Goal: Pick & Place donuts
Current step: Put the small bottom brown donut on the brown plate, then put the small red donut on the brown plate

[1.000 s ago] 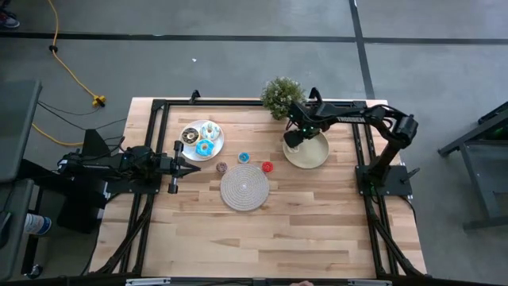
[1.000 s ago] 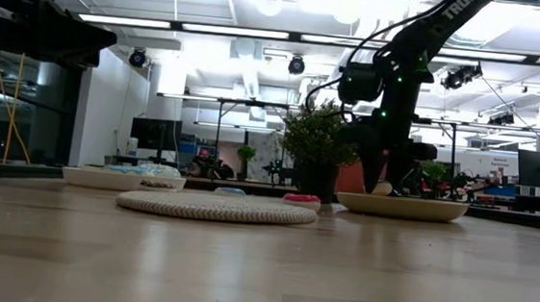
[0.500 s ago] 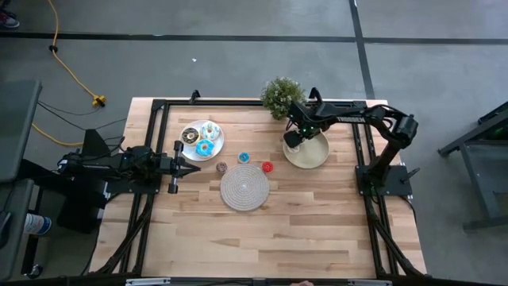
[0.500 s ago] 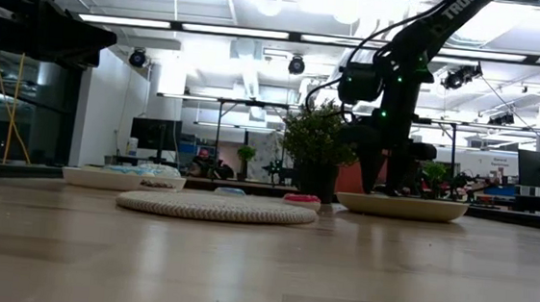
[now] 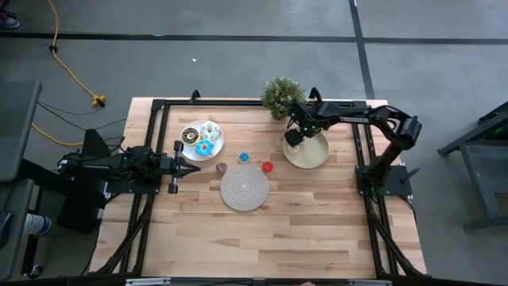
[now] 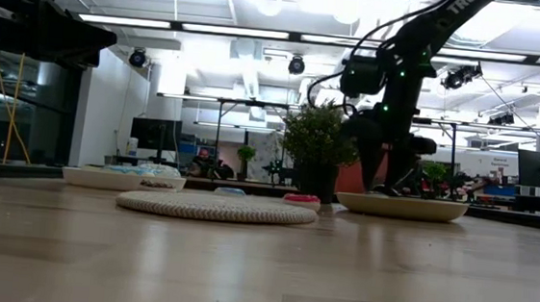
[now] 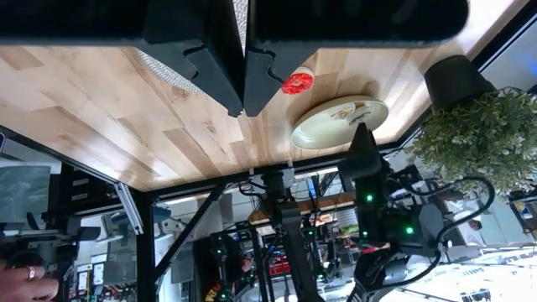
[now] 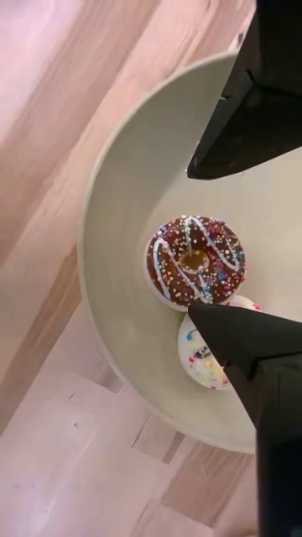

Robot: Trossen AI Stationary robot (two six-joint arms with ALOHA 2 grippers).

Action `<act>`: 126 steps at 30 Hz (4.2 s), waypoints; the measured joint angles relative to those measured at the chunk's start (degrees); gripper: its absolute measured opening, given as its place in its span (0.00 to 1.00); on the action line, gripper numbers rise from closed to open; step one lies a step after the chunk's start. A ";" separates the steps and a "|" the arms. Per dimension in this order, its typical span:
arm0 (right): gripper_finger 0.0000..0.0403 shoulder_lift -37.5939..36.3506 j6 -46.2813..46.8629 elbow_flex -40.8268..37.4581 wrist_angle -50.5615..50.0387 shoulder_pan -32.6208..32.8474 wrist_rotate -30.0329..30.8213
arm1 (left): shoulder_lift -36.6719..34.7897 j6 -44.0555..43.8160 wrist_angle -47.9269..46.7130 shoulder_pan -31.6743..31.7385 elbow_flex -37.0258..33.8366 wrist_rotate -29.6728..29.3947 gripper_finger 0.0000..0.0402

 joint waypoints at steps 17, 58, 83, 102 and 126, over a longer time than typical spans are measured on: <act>0.62 -9.77 -4.48 0.00 -2.04 3.87 -8.41 | 0.02 0.02 -0.02 -0.02 0.00 -0.02 0.00; 0.62 0.83 -36.25 0.04 15.48 24.17 -6.05 | 0.02 0.01 -0.04 -0.01 0.00 0.00 0.00; 0.80 6.88 -18.40 0.04 21.87 23.61 -3.25 | 0.01 0.01 -0.03 -0.01 0.00 0.00 0.00; 0.80 10.44 -21.37 0.04 24.89 23.63 -8.98 | 0.01 0.02 -0.02 0.00 0.00 0.00 0.00; 0.80 11.21 -39.04 0.04 26.21 23.32 -9.04 | 0.02 0.02 -0.02 -0.01 0.00 0.00 0.00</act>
